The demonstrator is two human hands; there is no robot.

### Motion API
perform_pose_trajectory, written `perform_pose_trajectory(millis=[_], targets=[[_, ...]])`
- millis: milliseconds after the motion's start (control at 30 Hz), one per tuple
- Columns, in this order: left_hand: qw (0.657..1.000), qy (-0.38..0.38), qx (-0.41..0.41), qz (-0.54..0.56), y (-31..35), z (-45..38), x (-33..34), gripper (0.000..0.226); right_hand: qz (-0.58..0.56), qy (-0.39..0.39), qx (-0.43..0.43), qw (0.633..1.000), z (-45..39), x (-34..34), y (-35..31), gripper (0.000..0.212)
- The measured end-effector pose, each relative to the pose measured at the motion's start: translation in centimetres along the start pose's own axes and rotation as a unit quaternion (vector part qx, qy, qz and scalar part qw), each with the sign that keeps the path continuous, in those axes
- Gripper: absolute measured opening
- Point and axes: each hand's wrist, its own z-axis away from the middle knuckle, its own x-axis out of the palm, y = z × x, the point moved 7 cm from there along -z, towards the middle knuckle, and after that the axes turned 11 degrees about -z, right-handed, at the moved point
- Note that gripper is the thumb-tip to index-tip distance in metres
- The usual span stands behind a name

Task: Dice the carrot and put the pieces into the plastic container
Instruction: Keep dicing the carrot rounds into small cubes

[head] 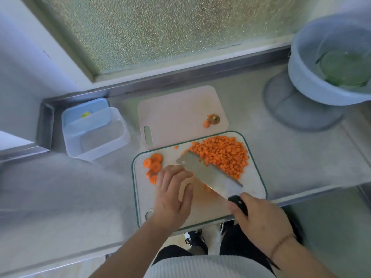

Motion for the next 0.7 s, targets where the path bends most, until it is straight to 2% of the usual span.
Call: perform_pose_trajectory(millis=[100,200,300,433,500,567,633,700], targets=[[0.99,-0.079,0.108,-0.053,1.2,-1.0,1.6,0.016,0.084,-0.017,-0.046,0.995,-0.2,0.5,-0.7,0.059],[0.981,-0.139,0.071,-0.112,0.0,-1.6,3.7,0.018,0.111,-0.03,-0.057,0.992,-0.1,0.9,-0.9,0.053],[0.979,-0.176,0.04,-0.092,-0.6,-1.9,4.8,0.025,0.119,0.015,-0.089,0.989,0.4,0.8,-1.1,0.048],[0.968,-0.236,0.053,-0.068,0.0,-2.4,5.9,0.041,0.128,0.035,-0.099,0.986,0.7,0.9,-1.3,0.049],[0.971,-0.215,0.081,-0.065,0.5,-2.8,5.4,0.038,0.119,0.036,-0.092,0.988,0.7,1.0,-0.7,0.05],[0.986,-0.148,0.073,-0.038,0.1,-3.6,3.5,0.029,0.101,0.021,-0.063,0.993,0.8,1.1,-0.1,0.057],[0.996,-0.069,0.027,-0.049,-2.0,-4.2,1.1,0.023,0.074,0.008,-0.026,0.997,0.9,0.7,0.4,0.064],[0.991,-0.021,-0.034,-0.125,-5.5,-4.3,-0.8,0.023,0.041,0.051,-0.033,0.997,1.2,0.3,0.9,0.066]])
